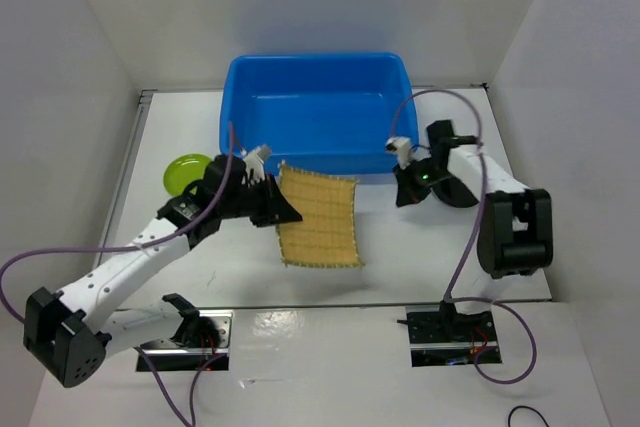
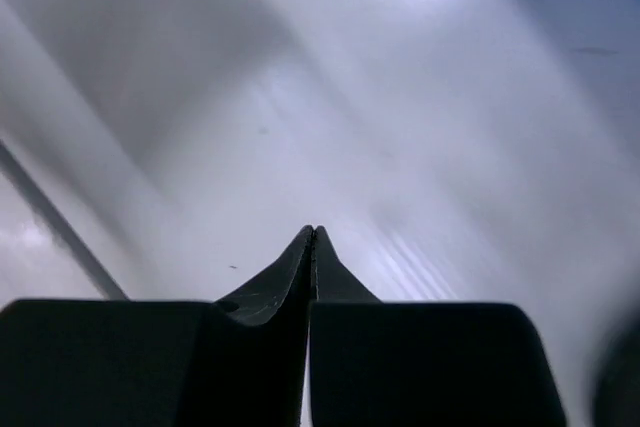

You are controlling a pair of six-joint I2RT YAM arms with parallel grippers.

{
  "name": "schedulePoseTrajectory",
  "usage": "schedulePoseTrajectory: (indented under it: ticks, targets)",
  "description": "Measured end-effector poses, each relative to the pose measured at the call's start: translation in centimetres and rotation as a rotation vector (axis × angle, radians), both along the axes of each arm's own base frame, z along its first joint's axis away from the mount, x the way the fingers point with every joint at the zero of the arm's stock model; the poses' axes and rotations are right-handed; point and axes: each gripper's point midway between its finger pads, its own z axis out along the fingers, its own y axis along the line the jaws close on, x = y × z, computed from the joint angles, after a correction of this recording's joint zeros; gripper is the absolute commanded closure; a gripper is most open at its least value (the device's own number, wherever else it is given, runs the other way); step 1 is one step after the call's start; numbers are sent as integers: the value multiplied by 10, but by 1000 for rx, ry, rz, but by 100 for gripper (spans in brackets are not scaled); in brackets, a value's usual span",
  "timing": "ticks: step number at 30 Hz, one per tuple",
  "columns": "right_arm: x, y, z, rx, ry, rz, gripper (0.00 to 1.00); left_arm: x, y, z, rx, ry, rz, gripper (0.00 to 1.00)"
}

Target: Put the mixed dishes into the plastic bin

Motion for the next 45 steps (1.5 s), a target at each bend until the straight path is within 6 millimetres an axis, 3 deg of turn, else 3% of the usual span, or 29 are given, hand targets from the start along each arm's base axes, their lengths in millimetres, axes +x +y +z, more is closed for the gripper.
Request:
schedulePoseTrajectory:
  ticks: [3,5,7,10,12,14,18,21,23,26,33,36,40,42,44,45]
  targets:
    - [26,-42,45,37,-158,-146,100,13,-6,75,-72,-113,-11,100]
    - [31,-64,72,49,-266,-239,100,32,-9,130,-120,-211,-15,100]
    - [25,-74,85,57,-341,-296,100,55,-11,170,-140,-283,-9,100]
    - [14,-76,98,76,-387,-346,100,106,-16,207,-152,-351,-2,100]
    - [15,-84,104,84,-427,-390,100,151,-18,211,-131,-380,17,100]
    - [15,-96,106,80,-447,-442,100,197,-20,193,-77,-365,40,100]
    - [18,-107,108,84,-464,-499,100,285,-27,125,0,-258,68,100]
    - [20,-107,108,89,-468,-500,100,332,-32,65,49,-177,76,100]
    - [21,-107,108,91,-468,-499,100,352,-34,30,65,-142,86,100]
    - [21,-107,108,93,-469,-501,100,364,-38,3,62,-101,95,100]
    - [22,-109,117,95,-505,-513,97,371,-53,-7,-34,-80,83,100]
    - [22,-110,118,98,-508,-516,95,373,-63,-20,-53,-66,71,99]
    - [23,-110,118,98,-508,-517,93,367,-78,-62,-47,11,50,97]
    - [23,-110,118,98,-508,-517,92,363,-84,-80,-63,61,39,89]
    - [22,-109,117,98,-506,-517,92,360,-91,-84,-89,81,22,83]
    - [22,-109,116,98,-502,-518,92,359,-93,-83,-93,81,19,72]
